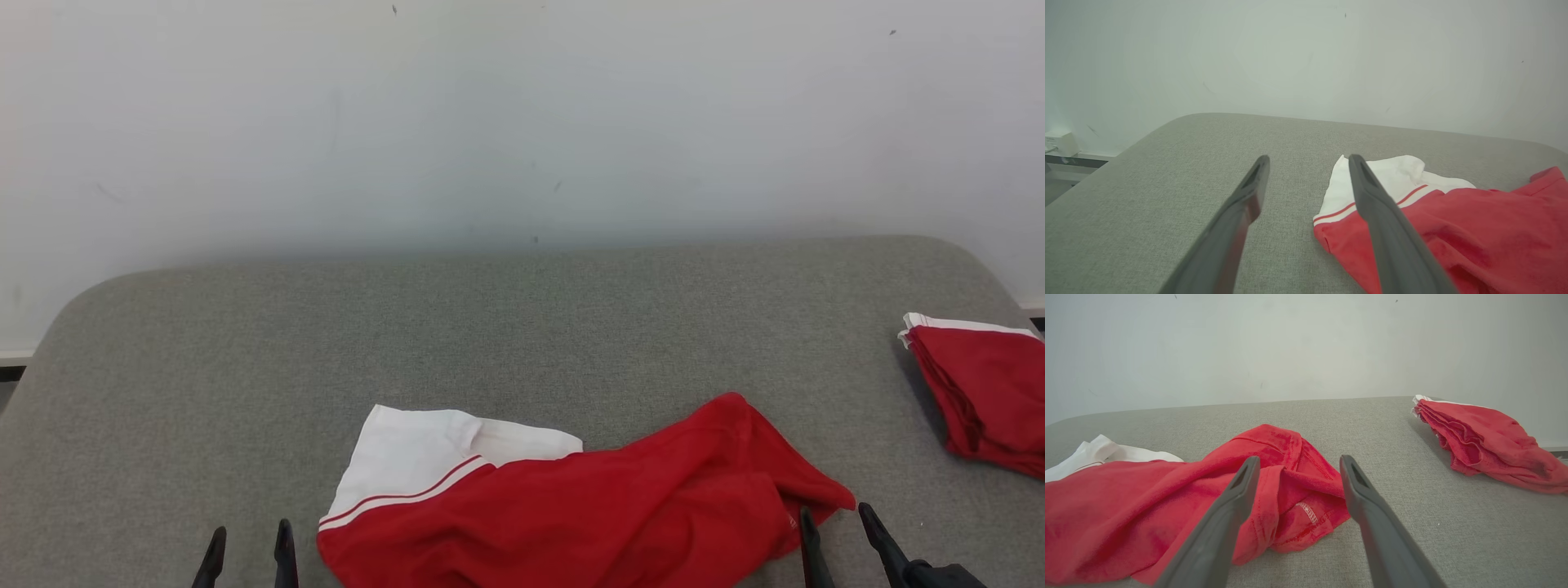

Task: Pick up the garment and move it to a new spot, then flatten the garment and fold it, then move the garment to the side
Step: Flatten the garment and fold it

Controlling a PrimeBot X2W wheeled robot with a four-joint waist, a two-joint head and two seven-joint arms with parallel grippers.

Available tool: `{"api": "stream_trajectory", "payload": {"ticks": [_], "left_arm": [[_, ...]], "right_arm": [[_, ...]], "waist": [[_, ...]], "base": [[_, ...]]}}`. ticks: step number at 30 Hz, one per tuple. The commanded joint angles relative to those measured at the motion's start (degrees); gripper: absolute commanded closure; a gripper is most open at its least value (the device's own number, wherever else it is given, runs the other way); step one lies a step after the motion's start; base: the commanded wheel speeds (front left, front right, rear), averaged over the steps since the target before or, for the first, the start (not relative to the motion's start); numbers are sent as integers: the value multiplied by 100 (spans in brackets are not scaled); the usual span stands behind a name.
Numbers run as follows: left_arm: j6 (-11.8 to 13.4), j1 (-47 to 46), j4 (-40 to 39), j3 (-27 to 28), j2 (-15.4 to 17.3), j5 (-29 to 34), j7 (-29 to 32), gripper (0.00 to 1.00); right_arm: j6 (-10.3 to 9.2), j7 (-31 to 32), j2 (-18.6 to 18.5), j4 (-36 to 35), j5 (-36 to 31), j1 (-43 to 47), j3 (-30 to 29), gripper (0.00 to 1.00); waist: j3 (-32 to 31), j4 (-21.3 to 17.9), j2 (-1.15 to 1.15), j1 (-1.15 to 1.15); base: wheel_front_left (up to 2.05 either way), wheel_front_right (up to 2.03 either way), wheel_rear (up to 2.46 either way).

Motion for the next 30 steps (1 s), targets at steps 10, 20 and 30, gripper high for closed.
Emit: {"api": "stream_trajectory", "payload": {"ticks": [10, 20, 30], "left_arm": [[-46, -91, 20, -24, -10, -7, -16, 0], [-65, -91, 53, -40, -11, -41, -16, 0], [-56, -61, 79, -62, -10, -115, -16, 0]], "right_arm": [[-15, 26, 22, 66, 67, -52, 24, 0], [-15, 46, -14, 72, 82, -80, 11, 0], [-15, 83, -61, 22, 119, -136, -6, 0]], "waist": [[19, -42, 0, 0], [38, -27, 0, 0], [88, -38, 0, 0]], "base": [[0, 0, 0], [0, 0, 0], [0, 0, 0]]}}
